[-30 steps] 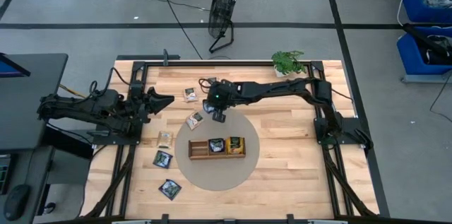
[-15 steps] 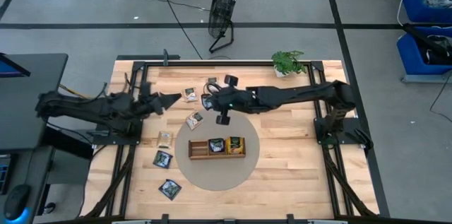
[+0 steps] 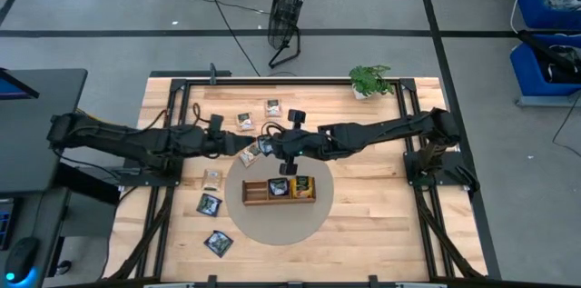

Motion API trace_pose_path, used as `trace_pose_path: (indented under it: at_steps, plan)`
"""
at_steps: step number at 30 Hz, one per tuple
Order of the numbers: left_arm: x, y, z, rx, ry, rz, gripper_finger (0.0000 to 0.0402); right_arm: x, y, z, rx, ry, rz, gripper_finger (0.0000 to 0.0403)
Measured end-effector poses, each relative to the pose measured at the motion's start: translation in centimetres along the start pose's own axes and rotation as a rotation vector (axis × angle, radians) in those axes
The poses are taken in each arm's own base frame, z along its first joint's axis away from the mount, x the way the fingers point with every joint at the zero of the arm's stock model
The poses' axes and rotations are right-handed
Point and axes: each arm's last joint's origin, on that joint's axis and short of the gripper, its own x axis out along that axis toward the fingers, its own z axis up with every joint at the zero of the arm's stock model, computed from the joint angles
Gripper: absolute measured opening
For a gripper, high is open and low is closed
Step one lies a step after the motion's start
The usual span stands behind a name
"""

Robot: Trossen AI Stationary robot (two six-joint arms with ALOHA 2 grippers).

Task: Pick & Place Tea
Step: Put the violet tea bag into the middle section of the wooden organizer

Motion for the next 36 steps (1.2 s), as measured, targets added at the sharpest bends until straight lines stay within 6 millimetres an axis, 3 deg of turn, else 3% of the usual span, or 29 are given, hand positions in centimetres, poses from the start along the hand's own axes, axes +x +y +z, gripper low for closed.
trace_pose_path:
  at_steps: [9,19,28,34,36]
  plan:
    - [2.1,-0.2,-0.9,-0.016,0.058,-0.075,0.0202,0.0,0.0,-0.3,0.007,0.026,0.001,0.0000]
    - [2.4,-0.1,-1.2,-0.018,0.088,-0.086,0.0161,0.0,-0.1,-0.1,0.035,0.010,-0.013,0.0000]
    - [2.4,-0.1,-1.1,0.004,0.103,-0.091,0.0095,-1.1,-0.9,1.0,0.067,-0.076,-0.049,0.0000]
    - [2.5,0.1,-0.9,0.013,0.104,-0.089,0.0016,-1.1,-0.9,0.9,0.052,-0.065,-0.045,0.0000]
    - [2.5,0.1,-0.9,0.018,0.114,-0.094,0.0009,-1.1,-0.9,0.9,0.050,-0.063,-0.042,0.0000]
